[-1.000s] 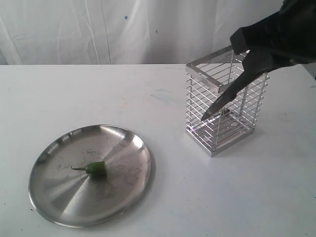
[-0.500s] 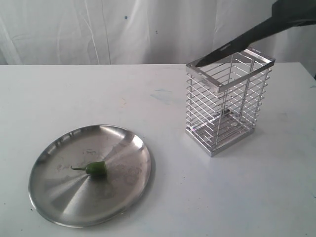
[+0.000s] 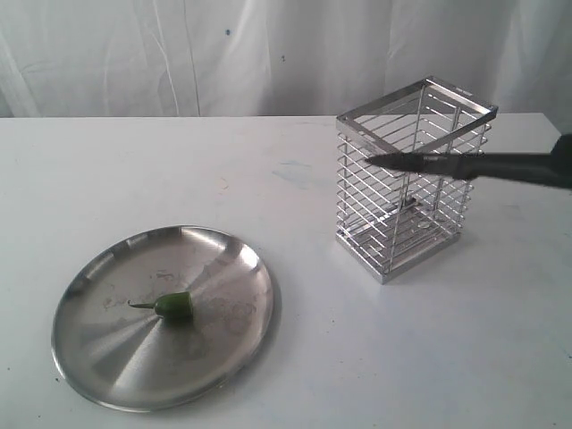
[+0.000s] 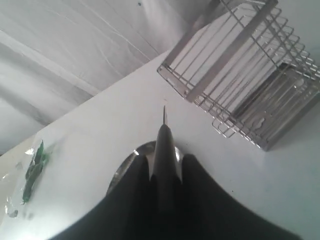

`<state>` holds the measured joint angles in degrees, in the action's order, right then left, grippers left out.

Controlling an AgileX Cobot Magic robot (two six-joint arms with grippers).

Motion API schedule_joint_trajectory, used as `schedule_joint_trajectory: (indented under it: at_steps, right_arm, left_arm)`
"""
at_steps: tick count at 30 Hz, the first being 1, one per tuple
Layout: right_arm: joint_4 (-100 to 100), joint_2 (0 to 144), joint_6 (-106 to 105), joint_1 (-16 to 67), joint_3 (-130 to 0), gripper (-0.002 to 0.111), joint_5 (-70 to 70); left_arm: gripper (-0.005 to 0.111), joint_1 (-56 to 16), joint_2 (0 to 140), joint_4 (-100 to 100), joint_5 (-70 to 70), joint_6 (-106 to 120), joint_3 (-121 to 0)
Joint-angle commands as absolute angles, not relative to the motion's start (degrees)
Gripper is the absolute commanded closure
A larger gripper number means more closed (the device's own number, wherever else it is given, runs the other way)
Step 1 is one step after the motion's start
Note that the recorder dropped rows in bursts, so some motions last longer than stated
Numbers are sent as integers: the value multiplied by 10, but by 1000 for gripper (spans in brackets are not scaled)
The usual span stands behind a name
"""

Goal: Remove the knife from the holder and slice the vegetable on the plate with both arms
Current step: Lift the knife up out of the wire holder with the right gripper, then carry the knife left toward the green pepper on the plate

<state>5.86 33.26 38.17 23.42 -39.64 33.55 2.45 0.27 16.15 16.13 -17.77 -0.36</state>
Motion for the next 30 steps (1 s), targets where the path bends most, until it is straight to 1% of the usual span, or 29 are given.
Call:
schedule_joint_trajectory:
  at_steps: [1,7,10,15,19,23,30]
  right_arm:
    - [110,332,355,234,-364,105,302]
    - [215,358,257,234,-364,105,245]
    - [235,385,238,234,-364,105,250]
    - [364,448,90,234,-364,105,249]
    - [441,479,27,234,-366,105,233]
    - [551,506,-88,234,-366,105,302]
    - [569,555,-105,234,-366,105,345]
  left_arm:
    - [107,19,0,163,161,-178,0]
    - [107,19,0,163,161,-178,0]
    - [107,19,0,163,161,-178,0]
    - [107,19,0,163,161,-178,0]
    - [107,19,0,163,161,-178,0]
    - [107,19,0,163,161,-178,0]
    - [107,19,0,163,161,-178,0]
